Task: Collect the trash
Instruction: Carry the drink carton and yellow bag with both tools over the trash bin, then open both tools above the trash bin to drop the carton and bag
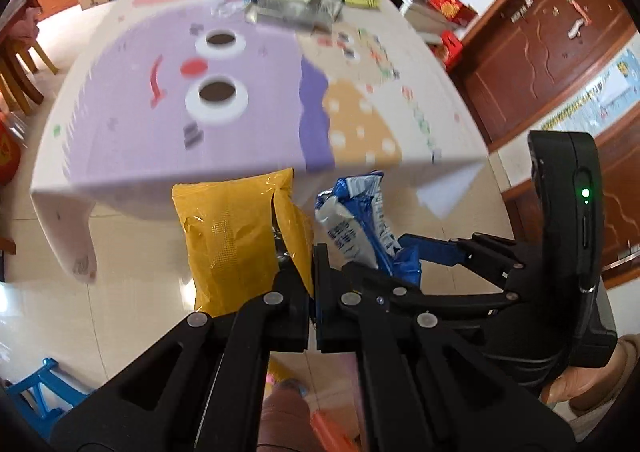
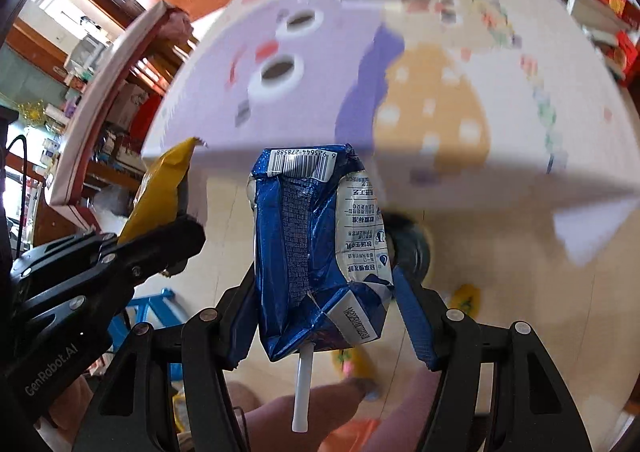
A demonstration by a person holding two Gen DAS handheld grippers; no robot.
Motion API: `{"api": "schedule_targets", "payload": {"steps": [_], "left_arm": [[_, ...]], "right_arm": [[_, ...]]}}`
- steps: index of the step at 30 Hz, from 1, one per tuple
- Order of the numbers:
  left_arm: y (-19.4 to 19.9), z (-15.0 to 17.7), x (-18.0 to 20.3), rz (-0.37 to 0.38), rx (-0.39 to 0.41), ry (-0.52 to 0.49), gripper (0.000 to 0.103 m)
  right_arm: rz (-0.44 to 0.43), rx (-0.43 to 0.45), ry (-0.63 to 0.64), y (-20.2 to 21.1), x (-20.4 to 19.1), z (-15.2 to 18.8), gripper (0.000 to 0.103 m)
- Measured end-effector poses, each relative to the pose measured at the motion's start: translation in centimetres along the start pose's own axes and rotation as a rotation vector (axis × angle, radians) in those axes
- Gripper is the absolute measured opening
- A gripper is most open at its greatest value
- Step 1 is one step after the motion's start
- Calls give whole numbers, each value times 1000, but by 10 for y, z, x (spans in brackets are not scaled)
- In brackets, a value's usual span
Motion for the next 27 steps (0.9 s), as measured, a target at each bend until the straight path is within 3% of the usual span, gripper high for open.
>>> {"api": "schedule_targets", "payload": {"steps": [4, 11, 17, 22, 24, 26, 27], "left_arm": [[-33, 35, -9, -9, -44, -41, 0], [-131, 72, -36, -7, -106, -34, 0], [-218, 77, -60, 12, -99, -21, 0], [-288, 80, -83, -33, -91, -27, 0], [-311, 80, -87, -60, -103, -35, 8], [-328, 81, -95, -97, -97, -42, 30], [-335, 80, -101, -118, -87, -39, 35]], "right_arm": [[13, -73, -59, -32, 6, 37, 64], [37, -176, -221, -136, 53, 92, 64], [35, -198, -295, -231, 87, 111, 65], [-3, -150, -327, -290, 105, 102, 70], [-1, -114, -329, -305, 111, 99, 81], [13, -86, -342, -314, 120, 94, 85], [14, -80, -350, -317, 124, 93, 85]]}}
Point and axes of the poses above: each gripper's, at about its wrist camera, not at the fingertips, and y roughly against the way its jaws point, x to its right, z to its underside, the point moved 9 cm from there along -y, roughly the way its jaws point, and after that the axes turned 8 degrees about y, right-handed, at the moved point
